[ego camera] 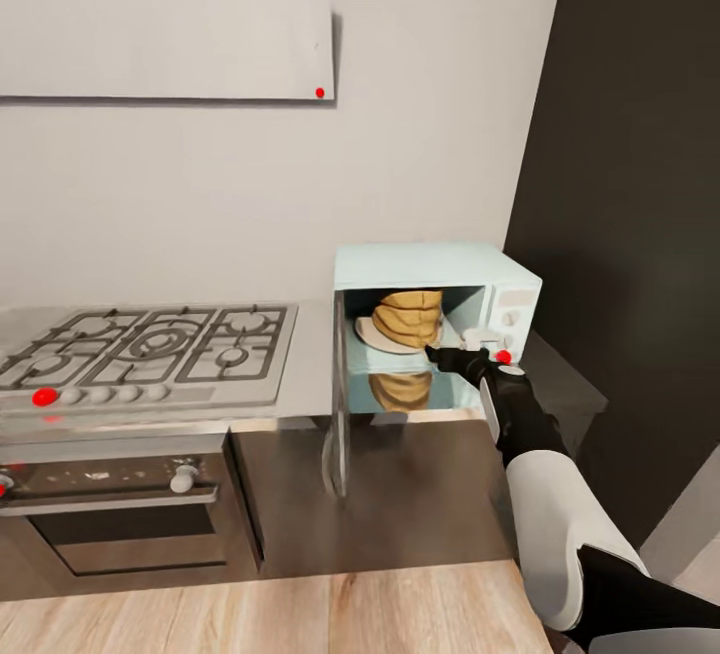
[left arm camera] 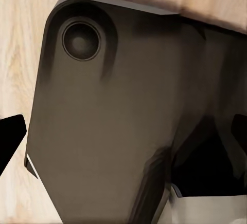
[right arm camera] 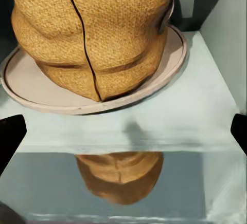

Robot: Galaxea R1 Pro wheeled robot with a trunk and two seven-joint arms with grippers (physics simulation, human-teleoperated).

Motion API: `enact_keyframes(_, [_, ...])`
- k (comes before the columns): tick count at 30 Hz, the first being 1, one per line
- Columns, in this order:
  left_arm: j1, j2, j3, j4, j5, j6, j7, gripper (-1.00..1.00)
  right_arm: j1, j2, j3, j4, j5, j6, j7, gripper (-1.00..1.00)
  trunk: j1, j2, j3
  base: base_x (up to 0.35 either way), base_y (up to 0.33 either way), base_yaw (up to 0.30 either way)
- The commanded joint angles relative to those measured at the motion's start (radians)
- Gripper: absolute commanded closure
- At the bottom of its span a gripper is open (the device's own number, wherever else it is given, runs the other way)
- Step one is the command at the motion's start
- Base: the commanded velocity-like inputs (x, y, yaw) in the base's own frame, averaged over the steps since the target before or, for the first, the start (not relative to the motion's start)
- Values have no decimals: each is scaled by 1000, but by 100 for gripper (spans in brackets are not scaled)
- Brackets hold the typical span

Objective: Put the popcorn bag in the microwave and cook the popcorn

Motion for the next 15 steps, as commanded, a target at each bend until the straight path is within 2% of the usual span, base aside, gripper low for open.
enact_keyframes(1, [0, 0, 1, -1, 4, -2, 1, -100, -1, 0, -7, -3, 10, 6, 10, -100, -1, -1, -1, -303, -86, 0])
enact_keyframes(10, [0, 2, -2, -1, 4, -2, 1, -100, 7, 0, -7, 0, 21, 20, 8, -100, -1, -1, -1, -280, -77, 0])
enact_keyframes(13, [0, 3, -2, -1, 4, -2, 0, -100, 63, -2, -7, 2, 36, 45, 7, -100, -1, -1, -1, -55, -9, 0])
enact_keyframes(15, [0, 3, -3, -1, 4, -2, 0, -100, 134, -4, -8, 2, 74, 55, 6, -100, -1, -1, -1, -7, -1, 0])
